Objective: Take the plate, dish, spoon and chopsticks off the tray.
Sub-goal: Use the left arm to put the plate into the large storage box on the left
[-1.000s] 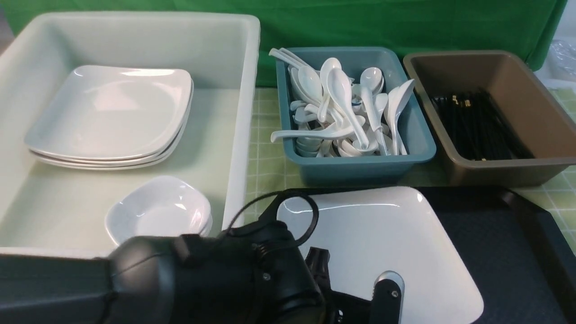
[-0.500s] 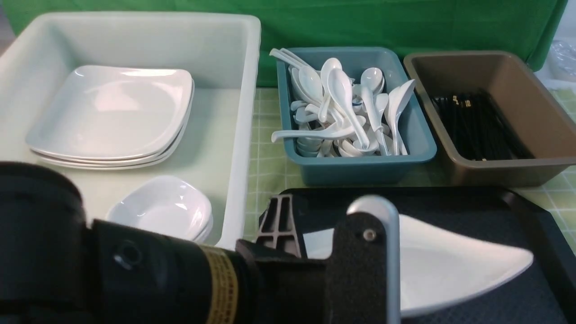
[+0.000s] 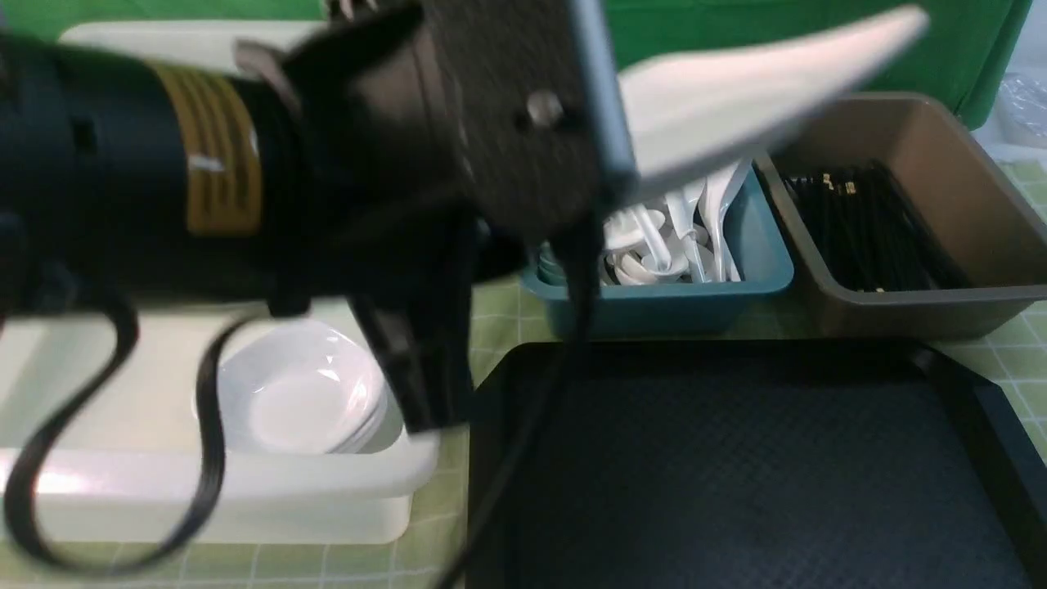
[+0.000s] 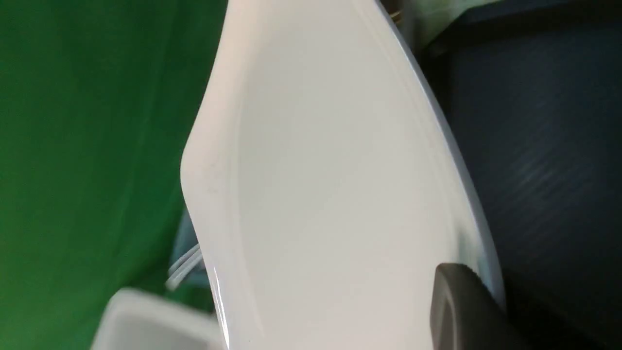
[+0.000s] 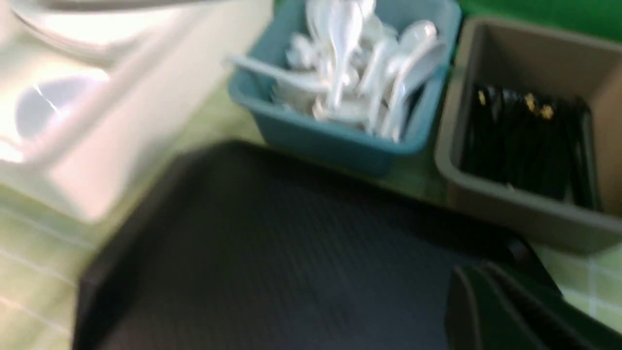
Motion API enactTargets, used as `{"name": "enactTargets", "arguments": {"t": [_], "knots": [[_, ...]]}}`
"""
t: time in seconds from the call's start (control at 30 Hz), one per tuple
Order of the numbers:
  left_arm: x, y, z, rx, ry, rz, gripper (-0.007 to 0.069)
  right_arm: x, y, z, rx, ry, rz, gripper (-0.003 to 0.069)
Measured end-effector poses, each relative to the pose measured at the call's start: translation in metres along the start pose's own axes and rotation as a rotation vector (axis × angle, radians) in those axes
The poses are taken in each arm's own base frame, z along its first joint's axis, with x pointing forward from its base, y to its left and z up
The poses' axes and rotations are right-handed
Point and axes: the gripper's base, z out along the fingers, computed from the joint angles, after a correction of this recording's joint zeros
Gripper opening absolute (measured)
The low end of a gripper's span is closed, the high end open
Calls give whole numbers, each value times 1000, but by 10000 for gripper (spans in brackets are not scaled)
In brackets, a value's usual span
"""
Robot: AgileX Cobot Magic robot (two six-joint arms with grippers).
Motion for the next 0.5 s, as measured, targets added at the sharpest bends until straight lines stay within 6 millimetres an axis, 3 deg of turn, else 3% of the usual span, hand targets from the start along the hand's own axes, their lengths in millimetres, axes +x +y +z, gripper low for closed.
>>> {"name": "enactTargets", "arguments": {"t": [0.13,0.17,0.23,0.37,0.4,0.43,0.47,0.5], "knots": [[52,42,27,-118,248,-94,30,-15,16,11,-101,-93,-2,24],[55,44,27,-124,257,-99,30,-16,17,13,-110,-99,-6,24],[90,61,44,-144,402,-165,30,-21,26,20,-156,-118,-33,24],[145,79,72,-148,574,-248,30,-21,35,31,-188,-80,-71,24],[146,79,74,-144,576,-248,30,-21,35,31,-189,-78,-73,24],[163,82,83,-139,620,-270,30,-21,36,33,-195,-63,-80,24],[167,83,86,-137,631,-273,30,-20,37,33,-195,-58,-83,24],[186,84,100,-122,671,-283,30,-20,37,34,-199,-52,-87,25]]}}
